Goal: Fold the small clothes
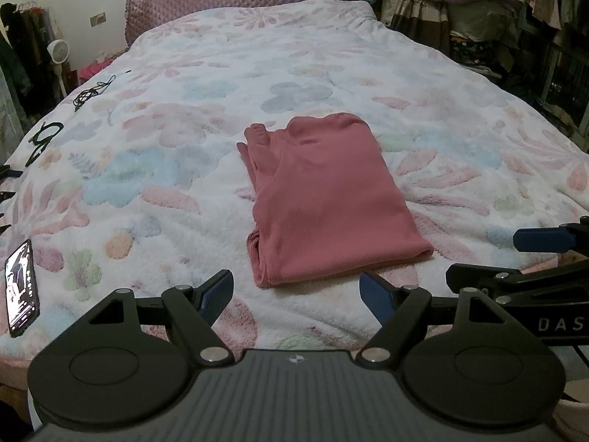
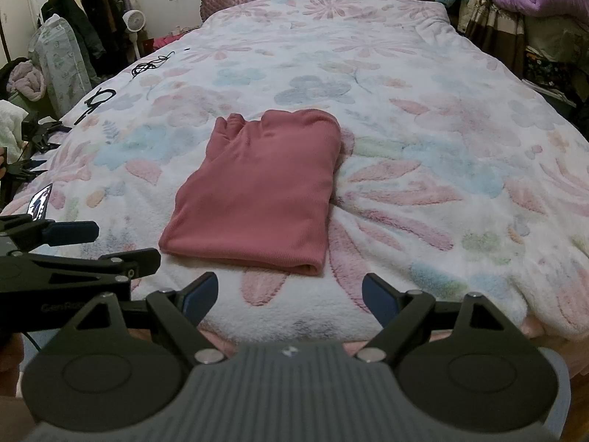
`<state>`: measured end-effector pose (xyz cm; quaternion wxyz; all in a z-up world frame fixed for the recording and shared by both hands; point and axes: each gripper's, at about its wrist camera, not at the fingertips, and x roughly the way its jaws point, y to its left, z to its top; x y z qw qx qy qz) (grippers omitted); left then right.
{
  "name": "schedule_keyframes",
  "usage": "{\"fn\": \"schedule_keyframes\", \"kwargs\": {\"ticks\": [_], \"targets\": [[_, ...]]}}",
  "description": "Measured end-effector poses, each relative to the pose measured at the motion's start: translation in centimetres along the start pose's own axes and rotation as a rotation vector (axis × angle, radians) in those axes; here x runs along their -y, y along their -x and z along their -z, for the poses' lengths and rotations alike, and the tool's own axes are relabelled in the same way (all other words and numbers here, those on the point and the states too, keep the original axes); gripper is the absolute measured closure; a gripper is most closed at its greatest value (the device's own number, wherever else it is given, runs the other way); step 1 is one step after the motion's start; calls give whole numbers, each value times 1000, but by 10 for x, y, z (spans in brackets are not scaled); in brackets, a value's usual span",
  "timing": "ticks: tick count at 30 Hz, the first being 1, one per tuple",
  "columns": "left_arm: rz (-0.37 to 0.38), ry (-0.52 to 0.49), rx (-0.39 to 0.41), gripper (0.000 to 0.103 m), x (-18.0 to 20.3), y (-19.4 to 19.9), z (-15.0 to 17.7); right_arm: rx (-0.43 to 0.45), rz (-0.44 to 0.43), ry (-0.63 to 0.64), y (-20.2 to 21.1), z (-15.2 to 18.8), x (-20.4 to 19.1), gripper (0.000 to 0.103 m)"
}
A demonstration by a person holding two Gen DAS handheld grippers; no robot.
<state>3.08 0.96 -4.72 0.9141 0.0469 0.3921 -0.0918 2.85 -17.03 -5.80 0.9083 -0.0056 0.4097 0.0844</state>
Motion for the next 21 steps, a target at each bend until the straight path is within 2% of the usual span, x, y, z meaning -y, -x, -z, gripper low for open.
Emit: {"fn": "schedule_keyframes", "kwargs": {"ticks": [21], "targets": [[-2, -2, 1, 12, 2, 0, -1, -3, 4, -1, -2, 2, 2, 21]]}}
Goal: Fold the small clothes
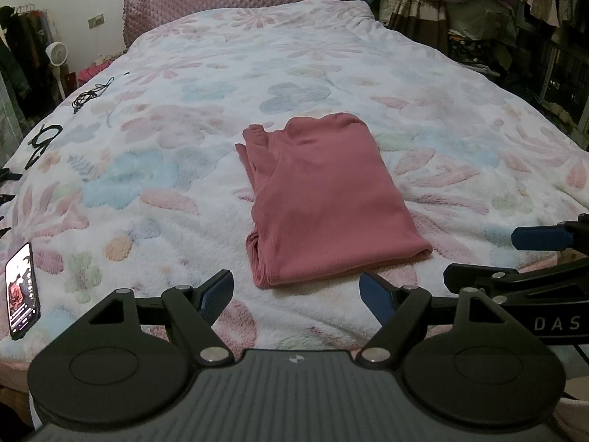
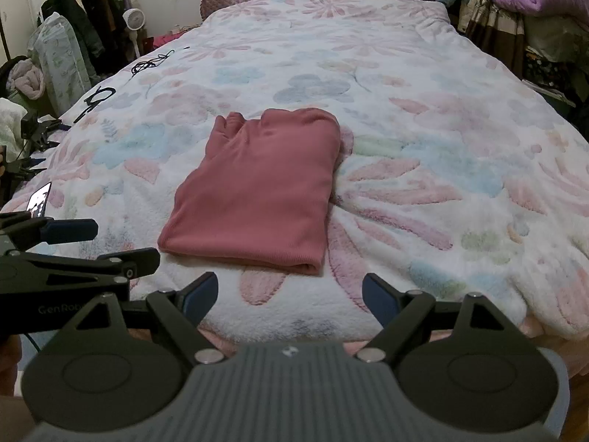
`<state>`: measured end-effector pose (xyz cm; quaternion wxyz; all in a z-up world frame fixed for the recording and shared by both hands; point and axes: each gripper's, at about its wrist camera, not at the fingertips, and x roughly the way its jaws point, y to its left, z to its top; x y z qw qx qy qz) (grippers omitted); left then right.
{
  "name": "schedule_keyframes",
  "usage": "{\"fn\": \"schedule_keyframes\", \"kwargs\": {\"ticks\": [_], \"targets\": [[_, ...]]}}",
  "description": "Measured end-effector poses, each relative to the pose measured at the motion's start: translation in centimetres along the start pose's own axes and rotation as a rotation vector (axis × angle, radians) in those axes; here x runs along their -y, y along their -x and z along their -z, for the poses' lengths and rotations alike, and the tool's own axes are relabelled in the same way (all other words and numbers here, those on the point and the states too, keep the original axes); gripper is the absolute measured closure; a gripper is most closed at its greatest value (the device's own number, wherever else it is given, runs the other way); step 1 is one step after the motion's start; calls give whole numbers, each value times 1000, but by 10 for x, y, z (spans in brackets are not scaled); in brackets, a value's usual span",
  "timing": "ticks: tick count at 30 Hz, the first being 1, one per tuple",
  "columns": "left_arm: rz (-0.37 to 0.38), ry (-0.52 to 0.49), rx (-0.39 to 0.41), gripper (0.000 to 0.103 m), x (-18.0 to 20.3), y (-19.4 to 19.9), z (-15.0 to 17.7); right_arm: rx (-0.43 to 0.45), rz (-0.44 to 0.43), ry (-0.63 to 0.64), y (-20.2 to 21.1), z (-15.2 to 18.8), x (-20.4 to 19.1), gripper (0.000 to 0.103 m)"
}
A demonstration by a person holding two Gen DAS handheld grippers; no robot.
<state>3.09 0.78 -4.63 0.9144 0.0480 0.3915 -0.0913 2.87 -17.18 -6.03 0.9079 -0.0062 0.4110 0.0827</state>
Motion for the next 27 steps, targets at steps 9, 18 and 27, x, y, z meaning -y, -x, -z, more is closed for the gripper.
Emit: {"fn": "schedule_keyframes", "kwargs": {"ticks": [9, 18, 27], "targets": [[-1, -2, 0, 12, 1, 0, 0, 0, 0, 1, 0, 0, 0, 21], [-2, -3, 4, 12, 1, 0, 0, 1, 2, 2, 0, 0, -1, 21], [1, -9, 9, 13, -1, 2, -3, 0, 2, 2, 0, 0, 0, 21]]}}
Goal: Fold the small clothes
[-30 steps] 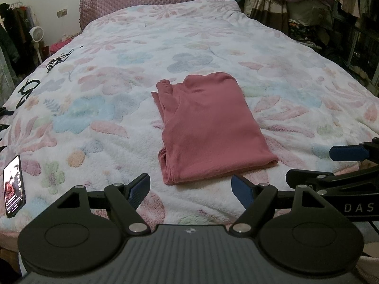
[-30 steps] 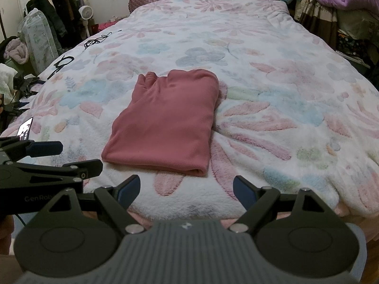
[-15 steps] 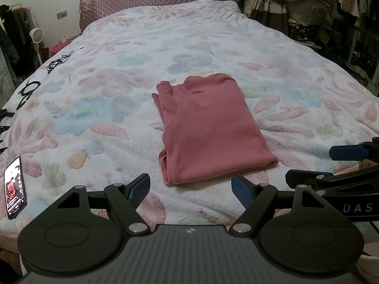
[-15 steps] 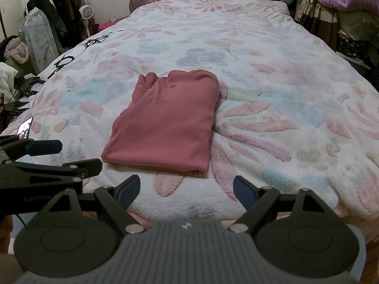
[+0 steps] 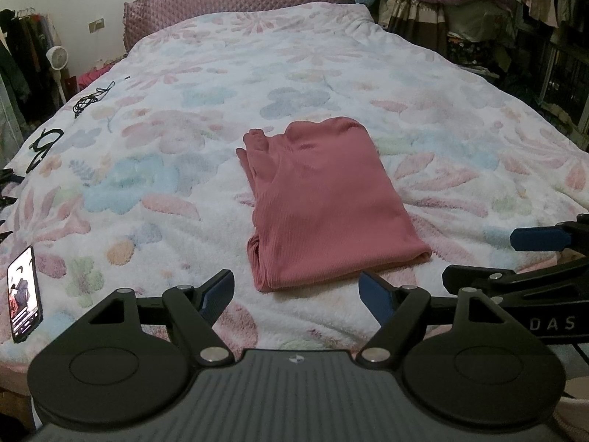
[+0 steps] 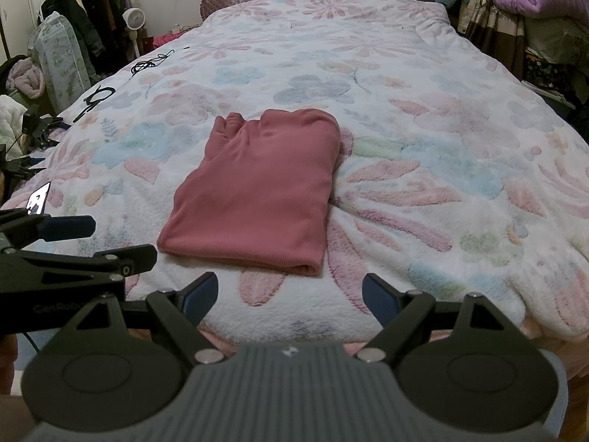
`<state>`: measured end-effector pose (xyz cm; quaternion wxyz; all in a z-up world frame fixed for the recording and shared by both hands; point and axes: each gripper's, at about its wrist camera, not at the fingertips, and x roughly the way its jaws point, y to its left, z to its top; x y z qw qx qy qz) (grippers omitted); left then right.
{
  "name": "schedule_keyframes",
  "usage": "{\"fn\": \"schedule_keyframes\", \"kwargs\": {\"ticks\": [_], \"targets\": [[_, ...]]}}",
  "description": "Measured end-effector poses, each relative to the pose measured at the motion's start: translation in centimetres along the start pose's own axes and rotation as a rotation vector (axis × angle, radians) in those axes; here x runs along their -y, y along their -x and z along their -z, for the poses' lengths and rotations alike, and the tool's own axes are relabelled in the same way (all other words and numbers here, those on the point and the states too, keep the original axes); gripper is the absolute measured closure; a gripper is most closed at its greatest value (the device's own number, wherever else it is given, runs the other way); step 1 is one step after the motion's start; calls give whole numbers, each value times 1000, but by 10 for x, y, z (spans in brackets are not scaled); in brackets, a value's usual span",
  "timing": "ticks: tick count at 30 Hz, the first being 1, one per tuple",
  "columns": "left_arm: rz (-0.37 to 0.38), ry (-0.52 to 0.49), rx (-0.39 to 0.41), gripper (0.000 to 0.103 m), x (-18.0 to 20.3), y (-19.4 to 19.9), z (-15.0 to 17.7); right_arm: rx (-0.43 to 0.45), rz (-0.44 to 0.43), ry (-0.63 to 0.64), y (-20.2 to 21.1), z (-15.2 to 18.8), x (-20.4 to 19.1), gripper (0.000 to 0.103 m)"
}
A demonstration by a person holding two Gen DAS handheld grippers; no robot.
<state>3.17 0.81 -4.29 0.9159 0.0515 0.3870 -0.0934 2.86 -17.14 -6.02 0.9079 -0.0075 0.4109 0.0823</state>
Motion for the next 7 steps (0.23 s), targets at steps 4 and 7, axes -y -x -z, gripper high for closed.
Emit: {"fn": "schedule_keyframes", "kwargs": {"ticks": [4, 7], "targets": [[0, 4, 3, 13, -1, 1, 1, 0, 0, 0, 0, 0, 0, 21], [0, 11, 6, 13, -1, 1, 2, 0, 0, 0, 0, 0, 0, 21]]}}
